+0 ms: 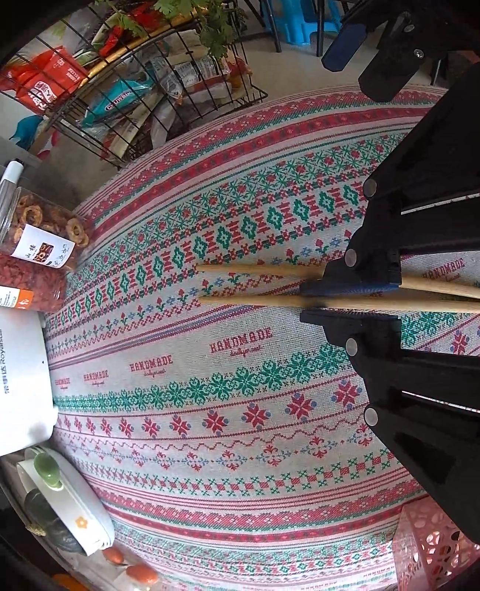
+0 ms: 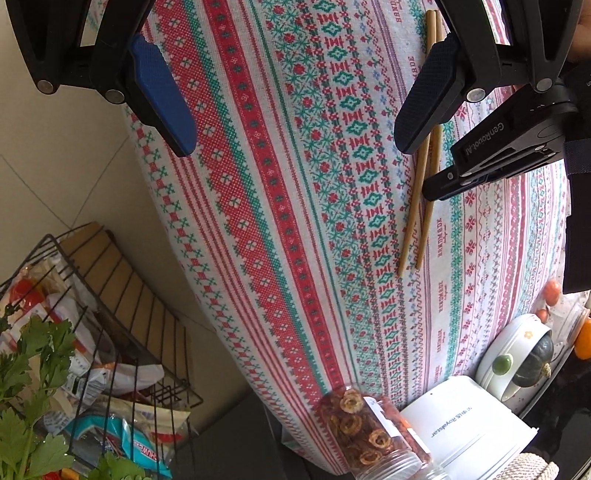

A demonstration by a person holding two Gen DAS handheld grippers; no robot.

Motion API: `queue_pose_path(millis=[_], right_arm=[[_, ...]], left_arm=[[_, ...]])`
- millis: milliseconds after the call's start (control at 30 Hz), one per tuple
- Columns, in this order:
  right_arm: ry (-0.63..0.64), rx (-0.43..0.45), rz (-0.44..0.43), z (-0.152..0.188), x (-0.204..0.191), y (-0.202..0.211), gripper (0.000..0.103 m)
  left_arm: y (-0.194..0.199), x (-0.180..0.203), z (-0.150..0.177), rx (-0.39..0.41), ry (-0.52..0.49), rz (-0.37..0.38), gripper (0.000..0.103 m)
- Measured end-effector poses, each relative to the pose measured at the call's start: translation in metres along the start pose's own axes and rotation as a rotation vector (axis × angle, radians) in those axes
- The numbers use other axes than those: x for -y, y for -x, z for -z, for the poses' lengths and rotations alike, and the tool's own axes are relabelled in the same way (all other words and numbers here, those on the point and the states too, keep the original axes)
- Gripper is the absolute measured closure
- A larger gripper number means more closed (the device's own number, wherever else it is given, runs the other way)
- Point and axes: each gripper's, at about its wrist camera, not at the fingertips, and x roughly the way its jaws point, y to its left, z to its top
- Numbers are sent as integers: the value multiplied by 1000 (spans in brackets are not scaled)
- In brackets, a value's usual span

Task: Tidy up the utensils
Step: 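Grasp one wooden chopstick from the cloth with the left tool and lift it, then carry the chopstick toward the basket with the left tool while the right tool grasps the last wooden chopstick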

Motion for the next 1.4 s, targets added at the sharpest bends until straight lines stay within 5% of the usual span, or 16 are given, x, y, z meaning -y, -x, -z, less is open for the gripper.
queue_pose_path(millis=[200, 567, 1000, 1400], right_arm=[[4, -11, 6, 0, -1, -3, 12], [50, -4, -9, 3, -35, -5, 12], [135, -20, 39, 10, -87, -35, 13], [276, -22, 185, -2, -127, -89, 47]], left_arm=[[14, 1, 11, 51, -37, -29, 97], [147, -25, 93, 300, -120, 39, 97], [225, -91, 176, 459, -60, 114, 97], [234, -127, 193, 455, -23, 114, 97]])
